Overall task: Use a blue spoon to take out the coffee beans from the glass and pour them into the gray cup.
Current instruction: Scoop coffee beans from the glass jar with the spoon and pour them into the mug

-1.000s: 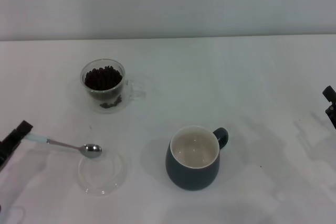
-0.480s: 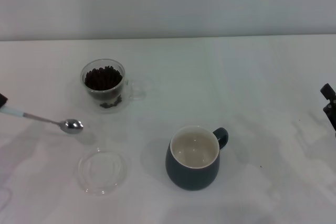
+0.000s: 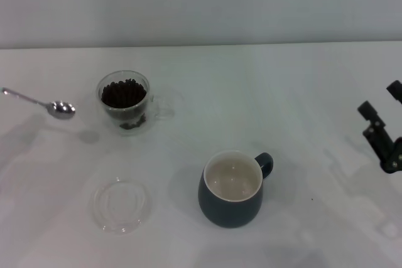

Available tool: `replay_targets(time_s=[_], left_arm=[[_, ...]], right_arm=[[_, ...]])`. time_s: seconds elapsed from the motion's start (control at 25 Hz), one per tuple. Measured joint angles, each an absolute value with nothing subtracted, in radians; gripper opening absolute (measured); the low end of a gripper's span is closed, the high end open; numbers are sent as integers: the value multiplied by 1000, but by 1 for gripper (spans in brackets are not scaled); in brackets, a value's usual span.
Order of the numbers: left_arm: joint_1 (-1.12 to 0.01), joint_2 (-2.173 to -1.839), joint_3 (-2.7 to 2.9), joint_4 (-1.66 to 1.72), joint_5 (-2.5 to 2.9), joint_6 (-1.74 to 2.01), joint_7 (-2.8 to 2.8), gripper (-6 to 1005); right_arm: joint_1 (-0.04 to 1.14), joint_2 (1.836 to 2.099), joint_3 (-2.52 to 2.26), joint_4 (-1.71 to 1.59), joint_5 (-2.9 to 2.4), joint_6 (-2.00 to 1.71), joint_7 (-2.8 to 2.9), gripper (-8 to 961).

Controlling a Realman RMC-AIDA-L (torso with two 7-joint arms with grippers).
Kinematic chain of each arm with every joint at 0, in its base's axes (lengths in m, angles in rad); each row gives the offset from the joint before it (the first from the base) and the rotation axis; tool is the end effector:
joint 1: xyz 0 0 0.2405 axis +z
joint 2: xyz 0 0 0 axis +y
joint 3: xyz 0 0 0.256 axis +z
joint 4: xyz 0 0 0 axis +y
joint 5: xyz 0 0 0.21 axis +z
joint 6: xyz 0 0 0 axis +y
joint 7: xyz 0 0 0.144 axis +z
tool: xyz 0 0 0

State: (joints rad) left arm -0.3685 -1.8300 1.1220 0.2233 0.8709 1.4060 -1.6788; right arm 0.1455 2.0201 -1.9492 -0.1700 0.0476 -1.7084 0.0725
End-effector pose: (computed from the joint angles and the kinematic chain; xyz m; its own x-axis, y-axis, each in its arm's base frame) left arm -0.3465 0.3205 0.0862 -0.0205 0.4320 0.9016 0.9128 -0.3599 0.1932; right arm 0.3255 0.2123 0.0066 0.7343 0.3697 -0.5693 -0.4206 -0.4105 -0.8091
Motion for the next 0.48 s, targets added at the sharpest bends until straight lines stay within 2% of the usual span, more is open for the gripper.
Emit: replay_targets(time_s=[0.28, 0.48], left_arm=[[-460, -1769, 1124, 243, 938, 1330, -1790, 131], [-511, -1741, 1124, 270, 982, 1279, -1840, 131]], right_arm=[[151, 2020, -2018, -191, 48, -1749, 71, 498], [152, 2019, -2059, -197, 48, -1792, 60, 498]])
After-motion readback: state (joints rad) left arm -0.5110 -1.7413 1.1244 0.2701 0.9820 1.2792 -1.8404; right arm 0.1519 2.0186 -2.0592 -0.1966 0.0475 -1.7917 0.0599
